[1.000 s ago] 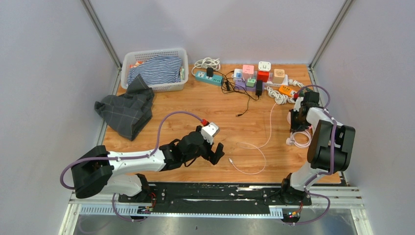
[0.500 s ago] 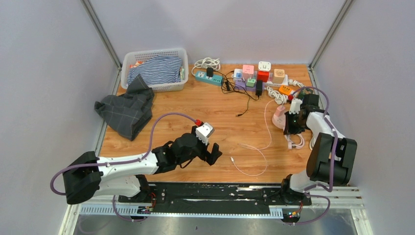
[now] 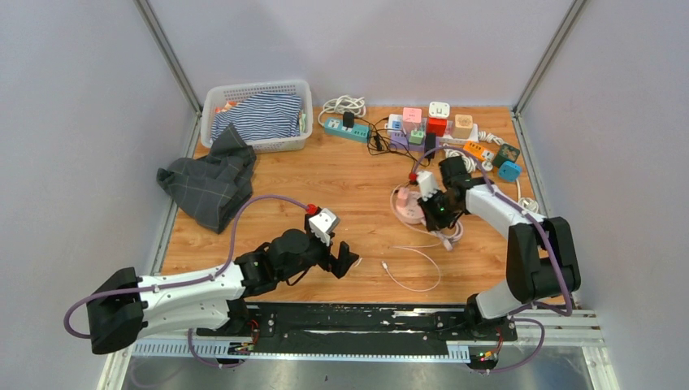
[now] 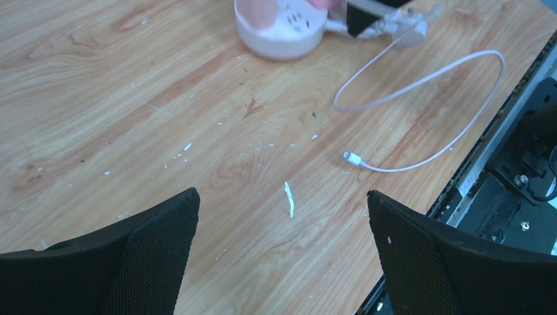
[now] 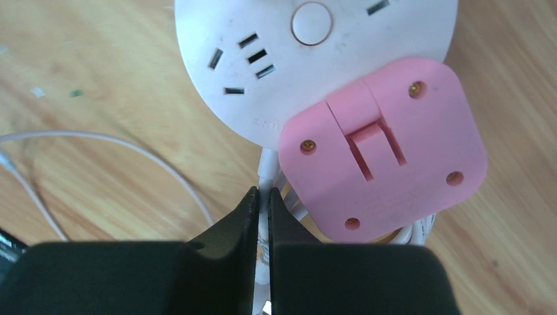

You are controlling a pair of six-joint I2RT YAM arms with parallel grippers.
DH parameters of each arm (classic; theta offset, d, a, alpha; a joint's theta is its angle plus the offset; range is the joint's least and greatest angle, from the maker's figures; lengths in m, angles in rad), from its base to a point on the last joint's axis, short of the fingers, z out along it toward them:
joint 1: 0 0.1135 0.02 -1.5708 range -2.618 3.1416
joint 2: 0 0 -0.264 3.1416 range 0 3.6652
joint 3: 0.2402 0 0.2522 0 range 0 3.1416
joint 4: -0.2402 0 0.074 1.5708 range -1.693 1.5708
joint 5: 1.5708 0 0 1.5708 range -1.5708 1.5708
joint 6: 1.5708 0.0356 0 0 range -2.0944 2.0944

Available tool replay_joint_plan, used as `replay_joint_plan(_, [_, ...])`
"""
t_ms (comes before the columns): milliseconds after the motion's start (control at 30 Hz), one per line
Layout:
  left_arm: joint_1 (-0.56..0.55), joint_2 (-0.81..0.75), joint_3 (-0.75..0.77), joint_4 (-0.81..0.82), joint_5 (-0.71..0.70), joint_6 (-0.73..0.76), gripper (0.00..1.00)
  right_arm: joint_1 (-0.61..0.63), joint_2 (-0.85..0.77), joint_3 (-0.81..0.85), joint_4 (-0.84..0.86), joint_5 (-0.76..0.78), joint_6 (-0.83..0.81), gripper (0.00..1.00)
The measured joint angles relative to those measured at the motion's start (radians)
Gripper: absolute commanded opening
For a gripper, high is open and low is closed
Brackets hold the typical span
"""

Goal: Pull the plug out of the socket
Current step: Move the socket to the center of the board.

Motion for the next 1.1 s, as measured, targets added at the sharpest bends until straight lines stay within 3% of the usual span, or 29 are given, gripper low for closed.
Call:
replay_joint_plan(100, [0.0,-0.058,-0.034,0.003,-0.026,0.001,1.0,0.102,0.013,0.018,-0.041,-0.029,-0.063,0.02])
replay_joint_plan(300, [0.0,-0.111,-0.079,0.001,-0.047,0.0,1.0,0.185,0.052,0.058,-0.103,-0.095,-0.147,0.06])
replay_joint_plan(533, [-0.001,-0.182,-0.125,0.008,-0.04,0.0,1.0,0.346,0.111,0.092,-0.15,-0.113,-0.181,0.17])
replay_joint_plan(833, [-0.001,-0.396,-0.31,0.071,-0.069,0.026,1.0,0.397,0.204,0.202,-0.197,-0.172,-0.172,0.59])
replay_joint_plan(1100, [-0.001,-0.457,-0.352,0.117,-0.056,0.069,1.0,0.388,0.023,0.182,-0.222,-0.188,-0.22,0.65])
